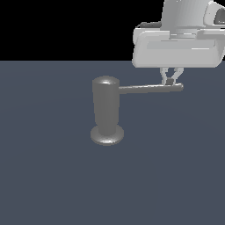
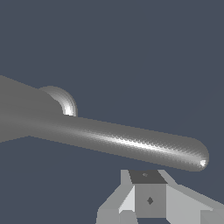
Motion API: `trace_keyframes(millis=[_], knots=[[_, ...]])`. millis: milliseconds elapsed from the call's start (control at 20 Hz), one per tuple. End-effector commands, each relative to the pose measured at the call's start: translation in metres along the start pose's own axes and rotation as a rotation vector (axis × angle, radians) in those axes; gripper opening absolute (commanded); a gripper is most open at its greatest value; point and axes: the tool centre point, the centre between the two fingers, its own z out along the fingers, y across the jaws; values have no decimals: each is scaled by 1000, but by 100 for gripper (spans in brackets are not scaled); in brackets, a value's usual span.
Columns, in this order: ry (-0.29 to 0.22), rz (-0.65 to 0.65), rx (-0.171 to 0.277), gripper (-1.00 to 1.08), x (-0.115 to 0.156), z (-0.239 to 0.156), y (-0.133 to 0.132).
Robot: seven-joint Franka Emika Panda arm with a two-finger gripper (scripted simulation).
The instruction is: Turn on the faucet by rotating a designated handle.
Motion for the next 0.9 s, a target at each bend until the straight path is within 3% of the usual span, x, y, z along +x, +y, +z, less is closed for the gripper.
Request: trace_keyframes(millis=[0,150,200,850], knots=[[-39,41,3,-100,-7,18,25],[-41,42,3,-100,-2,19,29],[-1,-9,2,-100,11,0,3],[-12,5,2,-100,52,7,3]])
